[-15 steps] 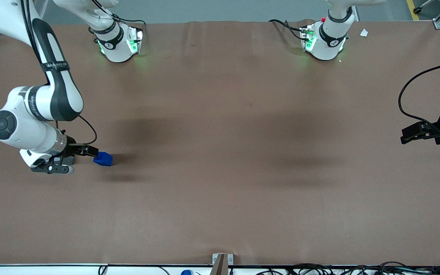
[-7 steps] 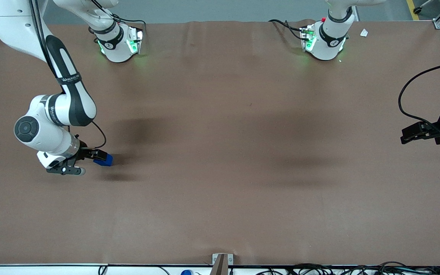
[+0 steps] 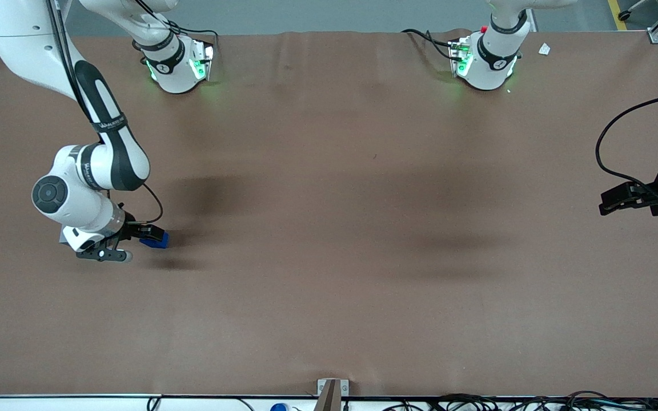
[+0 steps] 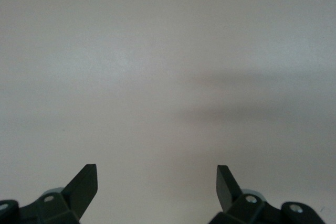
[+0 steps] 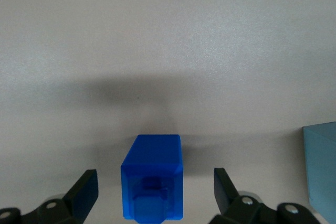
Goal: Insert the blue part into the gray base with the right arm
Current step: 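Lower the right gripper onto the blue block and close on it, then lift the blue block and carry it over the gray base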
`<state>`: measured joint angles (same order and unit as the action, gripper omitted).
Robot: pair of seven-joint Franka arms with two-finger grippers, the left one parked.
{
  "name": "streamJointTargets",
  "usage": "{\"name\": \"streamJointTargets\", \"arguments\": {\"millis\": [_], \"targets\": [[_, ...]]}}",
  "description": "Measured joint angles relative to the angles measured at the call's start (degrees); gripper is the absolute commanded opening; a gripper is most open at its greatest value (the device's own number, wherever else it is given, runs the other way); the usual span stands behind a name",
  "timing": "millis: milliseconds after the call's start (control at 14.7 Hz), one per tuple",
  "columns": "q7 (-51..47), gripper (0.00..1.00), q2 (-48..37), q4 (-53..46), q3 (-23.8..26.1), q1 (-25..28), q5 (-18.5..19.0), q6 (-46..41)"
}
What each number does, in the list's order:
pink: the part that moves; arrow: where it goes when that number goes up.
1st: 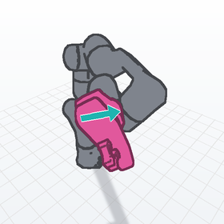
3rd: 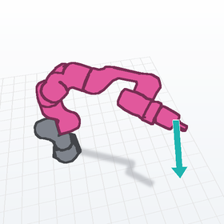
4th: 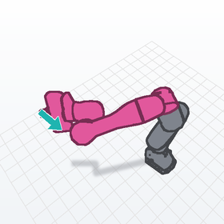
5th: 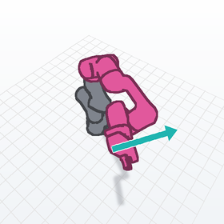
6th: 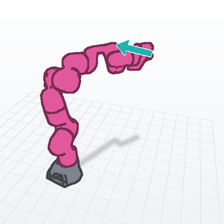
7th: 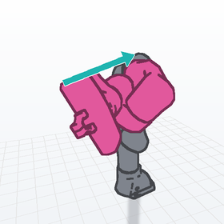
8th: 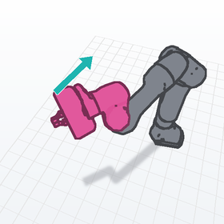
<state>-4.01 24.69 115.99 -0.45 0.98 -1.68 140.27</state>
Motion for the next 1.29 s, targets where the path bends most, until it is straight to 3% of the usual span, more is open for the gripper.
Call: {"name": "streamJointTargets", "arguments": {"millis": [340, 749, 1293], "targets": [[-0.03, 0.71, 0.01, 0.83, 0.00, 0.00, -0.05, 0.98], [-0.25, 0.42, 0.02, 1.17, 0.00, 0.00, -0.21, 0.99], [-0.29, 0.25, -0.21, 0.74, 0.00, 0.00, -0.23, 1.01]]}}
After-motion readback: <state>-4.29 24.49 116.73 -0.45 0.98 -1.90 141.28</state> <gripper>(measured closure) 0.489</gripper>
